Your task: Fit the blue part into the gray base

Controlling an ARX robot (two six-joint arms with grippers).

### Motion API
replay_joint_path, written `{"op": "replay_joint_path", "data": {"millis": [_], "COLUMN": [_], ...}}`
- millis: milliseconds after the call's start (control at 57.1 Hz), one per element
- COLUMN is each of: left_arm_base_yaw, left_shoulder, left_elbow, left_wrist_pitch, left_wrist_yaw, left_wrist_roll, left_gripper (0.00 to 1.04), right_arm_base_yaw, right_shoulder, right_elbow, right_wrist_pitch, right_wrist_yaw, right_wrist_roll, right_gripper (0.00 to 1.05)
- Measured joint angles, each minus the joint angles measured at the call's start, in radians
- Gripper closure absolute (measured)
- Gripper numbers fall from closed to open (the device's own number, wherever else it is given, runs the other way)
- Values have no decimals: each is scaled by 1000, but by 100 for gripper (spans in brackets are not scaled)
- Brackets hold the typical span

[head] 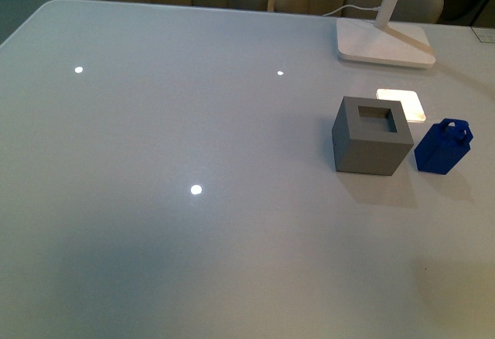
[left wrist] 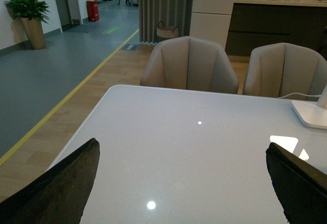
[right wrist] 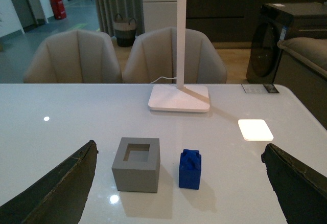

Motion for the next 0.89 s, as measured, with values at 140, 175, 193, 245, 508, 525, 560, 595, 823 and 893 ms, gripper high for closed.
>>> {"op": "replay_joint_path", "data": {"millis": [140,175,193,245,508,525,560,595,823,893], "left_arm_base_yaw": [0,0,0,0,0,0,0,0,0,0], "left_shoulder": [0,0,0,0,0,0,0,0,0,0], "left_elbow": [0,0,0,0,0,0,0,0,0,0], "left_wrist_pitch": [0,0,0,0,0,0,0,0,0,0], "left_wrist_yaw": [0,0,0,0,0,0,0,0,0,0], "left_wrist_roll": [0,0,0,0,0,0,0,0,0,0], "left_gripper": [7,7,7,7,7,7,7,7,7,7], "right_arm_base_yaw": [0,0,0,0,0,0,0,0,-5,-10], "right_shoulder": [0,0,0,0,0,0,0,0,39,205], "right_elbow": [0,0,0,0,0,0,0,0,33,138], "right_wrist_pitch": [0,0,0,0,0,0,0,0,-89,-304], "right_wrist_yaw": [0,0,0,0,0,0,0,0,-53,-110], "right_wrist_roll": [0,0,0,0,0,0,0,0,-17,-35], "right_gripper": [9,9,9,9,9,9,9,9,9,9]}}
